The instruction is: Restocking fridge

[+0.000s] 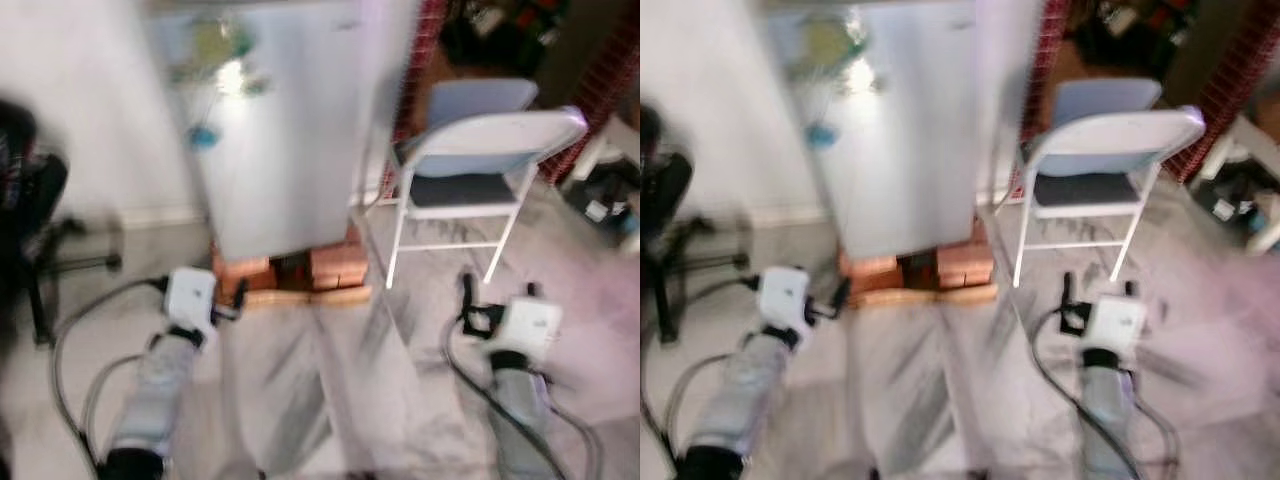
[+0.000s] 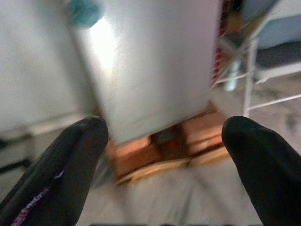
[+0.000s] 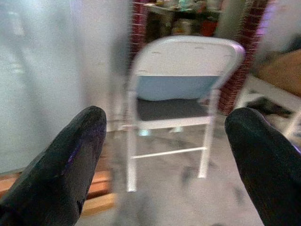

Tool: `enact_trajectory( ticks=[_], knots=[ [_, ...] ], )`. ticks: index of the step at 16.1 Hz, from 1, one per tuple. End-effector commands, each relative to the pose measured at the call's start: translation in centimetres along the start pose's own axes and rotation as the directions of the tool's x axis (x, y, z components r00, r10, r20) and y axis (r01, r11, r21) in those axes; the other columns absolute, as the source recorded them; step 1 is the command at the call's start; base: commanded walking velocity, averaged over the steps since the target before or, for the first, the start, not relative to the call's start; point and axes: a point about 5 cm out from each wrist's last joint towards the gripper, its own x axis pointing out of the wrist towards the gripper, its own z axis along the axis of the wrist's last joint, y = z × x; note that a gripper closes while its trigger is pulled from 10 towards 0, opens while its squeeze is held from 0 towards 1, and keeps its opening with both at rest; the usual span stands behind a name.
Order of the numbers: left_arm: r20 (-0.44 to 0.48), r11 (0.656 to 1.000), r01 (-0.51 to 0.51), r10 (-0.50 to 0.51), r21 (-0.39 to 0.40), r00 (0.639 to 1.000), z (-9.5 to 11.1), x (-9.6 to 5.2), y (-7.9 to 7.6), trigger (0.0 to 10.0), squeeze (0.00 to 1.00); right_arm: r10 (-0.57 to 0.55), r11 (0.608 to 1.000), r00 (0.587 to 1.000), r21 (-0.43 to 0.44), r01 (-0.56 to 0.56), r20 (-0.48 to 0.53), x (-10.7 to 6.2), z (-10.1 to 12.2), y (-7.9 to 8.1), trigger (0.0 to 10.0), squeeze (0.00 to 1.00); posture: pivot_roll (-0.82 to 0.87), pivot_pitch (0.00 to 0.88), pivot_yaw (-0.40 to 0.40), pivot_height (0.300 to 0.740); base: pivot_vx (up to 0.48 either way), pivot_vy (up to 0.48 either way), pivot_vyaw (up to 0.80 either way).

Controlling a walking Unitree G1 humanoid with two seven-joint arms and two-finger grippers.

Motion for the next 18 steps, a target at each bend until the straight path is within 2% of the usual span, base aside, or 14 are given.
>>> enact_trajectory(
  ticks=[1,6,10,14,18],
  knots=[
    [0.007,1.000,-0.008,0.008,-0.008,1.000,0.4,0.2,-0.1,10.0,0.00,0.001,1.000,1.000,-0.014,-0.001,0.000,0.1,0.2,-0.4,10.0,0.00,0.03,0.042,-0.003,0.740,0.000,0.480,-0.50],
    [0.038,0.998,0.057,-0.056,-0.020,0.998,0.6,0.5,-1.2,10.0,0.00,0.020,1.000,1.000,-0.021,-0.020,0.017,0.8,0.7,0.0,10.0,0.00,0.03,0.048,-0.009,0.740,0.000,0.480,-0.77],
    [0.041,0.999,0.045,-0.044,-0.021,0.998,0.7,0.6,-0.7,10.0,0.00,0.024,0.999,0.999,-0.027,-0.024,0.024,1.0,0.9,-0.3,10.0,0.00,0.03,0.050,-0.009,0.740,0.000,0.480,-0.80],
    [0.014,0.999,0.045,-0.045,-0.030,0.999,-0.1,0.1,-0.7,10.0,0.00,0.029,0.999,0.999,-0.027,-0.029,0.019,0.9,0.8,-0.1,10.0,0.00,0.03,0.052,-0.008,0.740,0.000,0.480,-0.80],
    [0.029,0.999,0.040,-0.039,-0.034,0.999,0.1,0.1,-0.9,10.0,0.00,0.043,0.999,0.999,-0.030,-0.042,0.019,1.1,0.9,0.1,10.0,0.00,0.04,0.052,-0.020,0.740,0.000,0.480,-0.80]
  ],
)
